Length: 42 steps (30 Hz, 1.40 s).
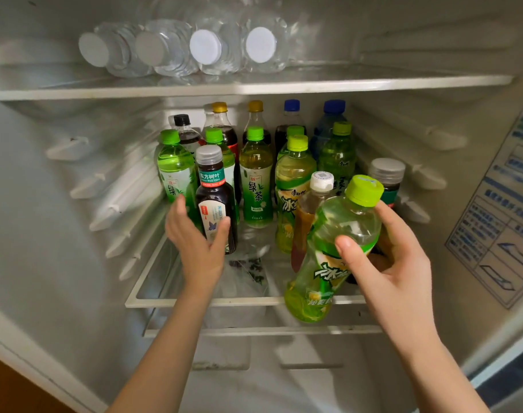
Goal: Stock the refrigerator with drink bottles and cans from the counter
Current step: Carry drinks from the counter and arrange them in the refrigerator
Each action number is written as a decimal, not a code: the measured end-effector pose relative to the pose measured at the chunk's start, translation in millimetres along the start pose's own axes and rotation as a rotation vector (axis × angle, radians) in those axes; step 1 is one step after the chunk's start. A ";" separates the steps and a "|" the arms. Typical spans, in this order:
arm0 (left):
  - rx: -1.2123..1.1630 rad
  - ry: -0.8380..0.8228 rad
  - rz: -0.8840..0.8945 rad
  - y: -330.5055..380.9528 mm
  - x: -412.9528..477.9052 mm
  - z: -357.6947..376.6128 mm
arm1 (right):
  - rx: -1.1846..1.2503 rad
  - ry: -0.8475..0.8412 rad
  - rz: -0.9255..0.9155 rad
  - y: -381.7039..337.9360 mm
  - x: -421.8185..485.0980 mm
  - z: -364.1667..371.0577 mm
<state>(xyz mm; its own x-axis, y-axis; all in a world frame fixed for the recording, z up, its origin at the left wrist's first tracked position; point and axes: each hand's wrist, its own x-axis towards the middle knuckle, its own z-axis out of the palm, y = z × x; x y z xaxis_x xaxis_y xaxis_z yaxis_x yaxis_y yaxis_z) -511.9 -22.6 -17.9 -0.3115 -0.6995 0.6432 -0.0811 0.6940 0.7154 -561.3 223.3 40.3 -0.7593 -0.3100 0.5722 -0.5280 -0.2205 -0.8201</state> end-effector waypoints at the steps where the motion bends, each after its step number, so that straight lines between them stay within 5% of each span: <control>1: 0.033 0.086 0.119 8.9 -2.1 1.3 | 0.011 0.020 -0.003 0.1 -1.7 -4.1; 4: -0.068 0.135 0.311 39.2 -5.6 11.9 | -0.019 0.082 0.012 0.4 -3.8 -16.6; 9: -0.283 -0.392 0.268 78.4 -19.8 40.7 | -0.043 0.159 0.012 -3.6 -8.7 -26.7; 11: -0.246 -0.457 0.267 84.5 -24.7 50.8 | -0.061 0.166 -0.005 -5.5 -11.2 -28.9; 20: -0.295 -0.418 0.151 80.6 -36.8 42.8 | -0.143 0.188 0.031 -6.9 -12.6 -40.3; 32: -0.199 -0.226 -0.021 1.5 -4.4 -67.1 | -0.087 0.051 0.004 5.4 9.8 -6.8; 42: -0.206 -0.166 -0.149 -21.1 7.3 -81.8 | -0.151 -0.079 -0.022 13.7 30.9 21.3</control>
<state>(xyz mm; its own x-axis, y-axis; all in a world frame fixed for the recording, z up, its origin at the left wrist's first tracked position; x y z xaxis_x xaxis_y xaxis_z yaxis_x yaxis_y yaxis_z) -435.0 -56.3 -6.0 -0.4623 -0.7416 0.4861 0.0509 0.5251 0.8495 -583.9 190.9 46.7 -0.7178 -0.3801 0.5834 -0.5996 -0.0884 -0.7954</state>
